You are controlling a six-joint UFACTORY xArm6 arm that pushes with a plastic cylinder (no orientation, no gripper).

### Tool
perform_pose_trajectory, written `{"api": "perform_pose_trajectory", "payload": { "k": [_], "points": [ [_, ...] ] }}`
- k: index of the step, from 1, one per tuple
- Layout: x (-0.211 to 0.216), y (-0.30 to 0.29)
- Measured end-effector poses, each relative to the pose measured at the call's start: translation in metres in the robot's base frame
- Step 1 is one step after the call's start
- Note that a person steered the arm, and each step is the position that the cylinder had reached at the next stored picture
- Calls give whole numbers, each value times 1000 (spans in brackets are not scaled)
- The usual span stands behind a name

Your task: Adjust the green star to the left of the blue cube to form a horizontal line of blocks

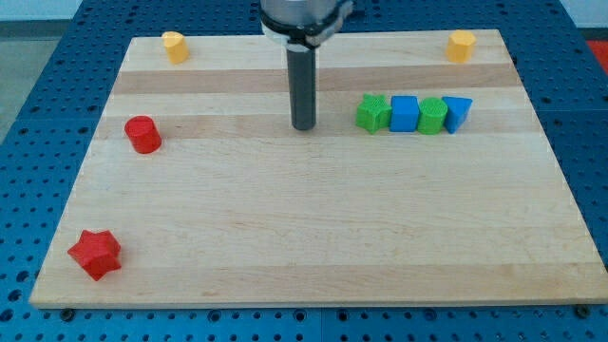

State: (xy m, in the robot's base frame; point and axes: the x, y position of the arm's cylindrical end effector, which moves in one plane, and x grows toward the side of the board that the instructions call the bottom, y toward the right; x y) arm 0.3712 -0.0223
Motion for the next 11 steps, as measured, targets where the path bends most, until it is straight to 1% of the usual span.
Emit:
{"api": "perform_pose_trajectory", "payload": {
  "k": [1,2,4,5,11],
  "points": [
    [-36,11],
    [-45,43],
    [-45,108],
    [-45,116],
    [-33,112]
  ]
}}
